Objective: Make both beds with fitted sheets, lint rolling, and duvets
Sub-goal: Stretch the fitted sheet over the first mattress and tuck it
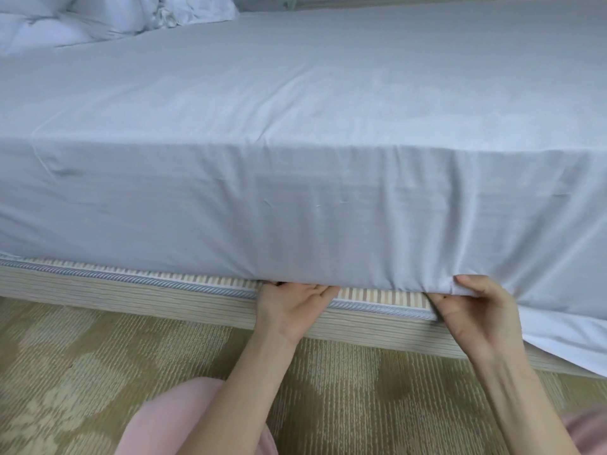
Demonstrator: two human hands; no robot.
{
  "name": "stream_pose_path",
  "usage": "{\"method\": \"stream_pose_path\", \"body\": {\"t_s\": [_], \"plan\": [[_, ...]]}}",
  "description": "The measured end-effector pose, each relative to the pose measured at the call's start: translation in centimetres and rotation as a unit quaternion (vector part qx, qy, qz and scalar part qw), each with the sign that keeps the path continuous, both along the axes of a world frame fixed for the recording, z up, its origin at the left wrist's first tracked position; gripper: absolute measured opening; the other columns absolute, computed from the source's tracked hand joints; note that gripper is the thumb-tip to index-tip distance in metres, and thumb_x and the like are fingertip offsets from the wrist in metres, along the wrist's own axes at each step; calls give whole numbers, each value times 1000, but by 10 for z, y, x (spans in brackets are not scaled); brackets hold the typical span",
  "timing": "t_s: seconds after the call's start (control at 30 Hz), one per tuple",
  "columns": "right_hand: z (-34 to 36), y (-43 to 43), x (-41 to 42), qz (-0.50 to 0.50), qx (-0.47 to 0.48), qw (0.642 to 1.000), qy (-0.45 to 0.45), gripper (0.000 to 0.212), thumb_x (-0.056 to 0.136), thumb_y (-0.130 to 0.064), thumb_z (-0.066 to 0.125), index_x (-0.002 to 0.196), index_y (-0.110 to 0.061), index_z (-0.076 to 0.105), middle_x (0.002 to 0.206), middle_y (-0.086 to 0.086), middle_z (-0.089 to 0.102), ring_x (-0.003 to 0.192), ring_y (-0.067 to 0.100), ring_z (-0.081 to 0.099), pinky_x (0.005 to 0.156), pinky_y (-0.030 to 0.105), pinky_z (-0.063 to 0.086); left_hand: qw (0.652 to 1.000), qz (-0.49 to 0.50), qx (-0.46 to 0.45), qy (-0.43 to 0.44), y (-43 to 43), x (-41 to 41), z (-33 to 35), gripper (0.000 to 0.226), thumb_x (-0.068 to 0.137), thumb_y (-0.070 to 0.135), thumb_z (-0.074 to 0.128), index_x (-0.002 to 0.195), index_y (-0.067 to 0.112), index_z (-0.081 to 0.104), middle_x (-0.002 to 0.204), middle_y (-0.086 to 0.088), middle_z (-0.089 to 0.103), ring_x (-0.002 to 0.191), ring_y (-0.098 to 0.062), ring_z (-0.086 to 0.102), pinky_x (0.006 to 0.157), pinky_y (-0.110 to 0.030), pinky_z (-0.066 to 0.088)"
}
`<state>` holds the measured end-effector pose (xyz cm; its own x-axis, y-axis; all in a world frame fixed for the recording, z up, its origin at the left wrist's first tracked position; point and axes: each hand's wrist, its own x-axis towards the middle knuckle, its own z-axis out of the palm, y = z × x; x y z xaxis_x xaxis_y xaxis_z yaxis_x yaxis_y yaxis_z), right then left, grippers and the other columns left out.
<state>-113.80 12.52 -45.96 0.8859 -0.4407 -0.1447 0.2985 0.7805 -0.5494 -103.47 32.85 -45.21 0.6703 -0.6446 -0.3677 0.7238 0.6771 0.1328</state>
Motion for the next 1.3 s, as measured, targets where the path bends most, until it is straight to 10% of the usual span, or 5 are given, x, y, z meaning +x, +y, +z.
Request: {"method": "stream_pose_path", "body": {"t_s": [0.27,0.5,0.63,0.9,1.3], "plan": [[-2,4,7,-4,150,986,-72,68,44,7,62,112,-3,63,131,9,58,124,29,54,112,44,28,1000,-9,-6,10,-10,5,-13,54,94,46,33,129,12,57,126,-20,60,121,-39,50,106,-56,32],[17,2,-9,25,8,982,185,49,37,-3,75,83,-16,66,121,5,65,110,28,64,95,45,43,992,102,51,58,-31,-26,-10,44,95,37,39,129,17,58,123,-6,65,115,-24,57,104,-42,38],[24,22,-32,-21,-99,925,366,7,87,-12,51,82,-17,53,99,4,66,97,19,65,82,39,42,995,1,72,66,-44,-56,-9,48,99,36,33,139,11,46,141,-5,49,133,-21,42,113,-39,25],[16,29,-61,-221,-124,845,471,12,90,-4,47,83,-10,55,71,3,55,59,15,48,49,23,38,948,-309,63,35,-80,-112,-2,42,99,24,33,122,-4,55,117,-19,65,111,-30,58,92,-39,42],[27,-169,-113,-313,-131,805,487,37,96,-7,37,129,-3,51,122,13,58,93,19,50,63,20,47,947,-228,203,-98,-164,-135,10,39,99,20,32,124,-1,52,118,-11,64,112,-23,58,96,-37,41]]}}
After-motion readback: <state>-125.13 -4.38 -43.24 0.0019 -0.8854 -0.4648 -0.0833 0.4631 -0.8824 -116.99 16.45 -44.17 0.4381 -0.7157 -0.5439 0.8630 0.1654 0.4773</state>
